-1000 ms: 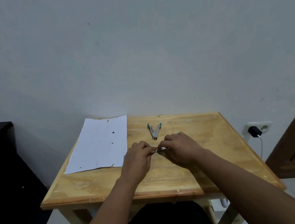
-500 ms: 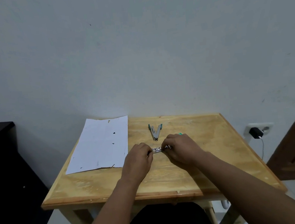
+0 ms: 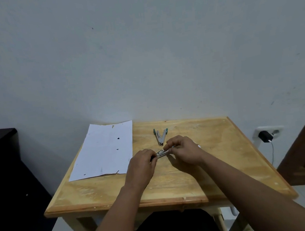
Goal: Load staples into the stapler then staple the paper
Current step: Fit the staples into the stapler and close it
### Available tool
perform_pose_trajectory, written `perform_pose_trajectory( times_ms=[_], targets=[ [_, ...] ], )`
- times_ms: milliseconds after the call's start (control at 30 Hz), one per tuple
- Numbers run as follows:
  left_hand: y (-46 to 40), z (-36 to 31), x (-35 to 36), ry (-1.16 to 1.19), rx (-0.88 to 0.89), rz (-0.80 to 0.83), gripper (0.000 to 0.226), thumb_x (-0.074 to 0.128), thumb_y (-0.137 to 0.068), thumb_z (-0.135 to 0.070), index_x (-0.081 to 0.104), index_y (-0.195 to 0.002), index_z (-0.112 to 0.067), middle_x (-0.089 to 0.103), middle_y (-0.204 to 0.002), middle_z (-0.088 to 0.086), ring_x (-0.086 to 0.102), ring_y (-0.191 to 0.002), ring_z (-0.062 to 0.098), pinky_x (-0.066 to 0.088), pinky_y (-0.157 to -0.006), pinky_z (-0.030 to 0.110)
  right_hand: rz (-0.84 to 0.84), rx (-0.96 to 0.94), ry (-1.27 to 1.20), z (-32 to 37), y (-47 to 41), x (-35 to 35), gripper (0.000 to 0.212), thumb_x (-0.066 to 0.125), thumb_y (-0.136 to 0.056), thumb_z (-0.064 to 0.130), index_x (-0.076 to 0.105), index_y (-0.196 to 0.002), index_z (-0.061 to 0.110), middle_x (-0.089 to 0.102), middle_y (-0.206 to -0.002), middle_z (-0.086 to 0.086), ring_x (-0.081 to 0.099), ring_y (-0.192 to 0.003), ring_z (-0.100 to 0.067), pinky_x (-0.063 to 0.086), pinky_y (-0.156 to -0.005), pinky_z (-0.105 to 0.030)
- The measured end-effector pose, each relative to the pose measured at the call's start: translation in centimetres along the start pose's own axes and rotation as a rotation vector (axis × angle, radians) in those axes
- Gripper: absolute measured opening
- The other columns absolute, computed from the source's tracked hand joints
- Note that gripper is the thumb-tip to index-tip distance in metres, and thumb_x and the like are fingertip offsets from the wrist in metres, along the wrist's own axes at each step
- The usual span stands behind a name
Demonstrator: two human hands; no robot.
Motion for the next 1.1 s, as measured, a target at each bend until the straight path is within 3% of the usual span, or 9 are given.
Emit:
perform_pose_trajectory(
  times_ms=[100, 200, 233, 367, 533, 633, 767, 900, 1100],
  targets=[
    [0.0, 0.0, -0.1, 0.002, 0.001, -0.008, 0.011, 0.07, -0.097, -0.025, 0.075, -0.107, -0.023, 0.072, -0.098, -0.006, 0.061, -0.085, 0.01, 0.054, -0.076, 0.025, 0.037, 0.034, -0.054, 0.2, -0.2, -0.4, 0.025, 0.068, -0.095, 0.017, 0.079, -0.088, 0.038, 0.07, -0.11, 0.014, 0.062, -0.11, -0.012, 0.053, -0.1, -0.044],
    [0.0, -0.1, -0.1, -0.01, 0.03, -0.014, 0.013, 0.07, -0.097, -0.025, 0.076, -0.108, -0.022, 0.073, -0.098, -0.006, 0.061, -0.087, 0.01, 0.055, -0.076, 0.028, 0.096, 0.088, -0.032, 0.3, -0.1, -0.6, 0.023, 0.065, -0.099, 0.016, 0.08, -0.094, 0.032, 0.068, -0.086, 0.017, 0.054, -0.077, -0.001, 0.047, -0.072, -0.029],
    [0.0, -0.1, -0.1, -0.016, 0.042, -0.013, 0.013, 0.069, -0.097, -0.024, 0.077, -0.108, -0.022, 0.073, -0.098, -0.006, 0.062, -0.089, 0.011, 0.055, -0.077, 0.03, 0.1, 0.098, 0.001, 0.3, -0.2, -0.5, 0.023, 0.065, -0.099, 0.018, 0.08, -0.092, 0.034, 0.067, -0.083, 0.019, 0.053, -0.076, -0.001, 0.047, -0.073, -0.031],
    [0.0, -0.2, -0.1, -0.037, 0.063, -0.004, 0.014, 0.069, -0.098, -0.024, 0.078, -0.108, -0.021, 0.074, -0.099, -0.005, 0.061, -0.089, 0.011, 0.054, -0.076, 0.029, 0.071, 0.126, 0.157, 0.5, -0.5, 0.3, 0.028, 0.065, -0.096, 0.029, 0.075, -0.075, 0.045, 0.071, -0.096, 0.023, 0.06, -0.108, -0.015, 0.041, -0.107, -0.056],
    [-0.1, 0.0, 0.2, -0.04, 0.059, -0.008, 0.013, 0.069, -0.097, -0.024, 0.078, -0.107, -0.021, 0.073, -0.099, -0.005, 0.059, -0.088, 0.01, 0.047, -0.073, 0.023, 0.058, 0.129, 0.197, 0.7, -0.7, 0.5, 0.023, 0.063, -0.098, 0.031, 0.076, -0.082, 0.041, 0.069, -0.095, 0.022, 0.058, -0.109, -0.015, 0.038, -0.108, -0.057],
    [-0.1, 0.0, 0.1, -0.038, 0.055, -0.007, 0.013, 0.069, -0.097, -0.024, 0.078, -0.107, -0.02, 0.073, -0.099, -0.005, 0.059, -0.088, 0.01, 0.046, -0.073, 0.022, 0.04, 0.083, 0.259, 1.2, -0.5, 0.4, 0.021, 0.062, -0.098, 0.028, 0.079, -0.089, 0.039, 0.064, -0.107, 0.02, 0.056, -0.117, -0.017, 0.032, -0.109, -0.053],
    [-0.1, 0.0, 0.2, -0.047, 0.056, 0.004, 0.014, 0.067, -0.099, -0.026, 0.077, -0.108, -0.021, 0.071, -0.102, -0.006, 0.058, -0.09, 0.01, 0.046, -0.073, 0.022, 0.085, -0.143, 0.633, 2.5, 0.2, -0.3, 0.02, 0.06, -0.099, 0.04, 0.077, -0.11, 0.036, 0.055, -0.129, 0.01, 0.048, -0.128, -0.015, 0.011, -0.119, -0.059],
    [-0.2, 0.1, 0.3, -0.064, 0.074, 0.002, 0.018, 0.064, -0.1, -0.026, 0.076, -0.114, -0.023, 0.069, -0.105, -0.007, 0.058, -0.095, 0.011, 0.044, -0.071, 0.022, 0.057, -0.204, 0.664, 2.9, 0.4, -0.9, 0.028, 0.057, -0.099, 0.042, 0.071, -0.122, 0.035, 0.056, -0.132, 0.008, 0.054, -0.125, -0.014, 0.015, -0.119, -0.057],
    [-0.1, 0.1, 0.4, -0.056, 0.061, 0.018, 0.016, 0.063, -0.101, -0.027, 0.073, -0.113, -0.023, 0.069, -0.106, -0.008, 0.057, -0.096, 0.01, 0.052, -0.074, 0.026, 0.091, -0.247, 0.719, 2.3, 1.0, 0.1, 0.03, 0.053, -0.101, 0.053, 0.068, -0.121, 0.037, 0.061, -0.124, 0.006, 0.058, -0.118, -0.017, 0.028, -0.115, -0.055]
  ],
)
Point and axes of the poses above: each hand's wrist, its own y-axis away from the middle knuckle, its own x-axis out of the palm, z = x × y, the point moved 2 cm from there along -y, towards the middle knuckle
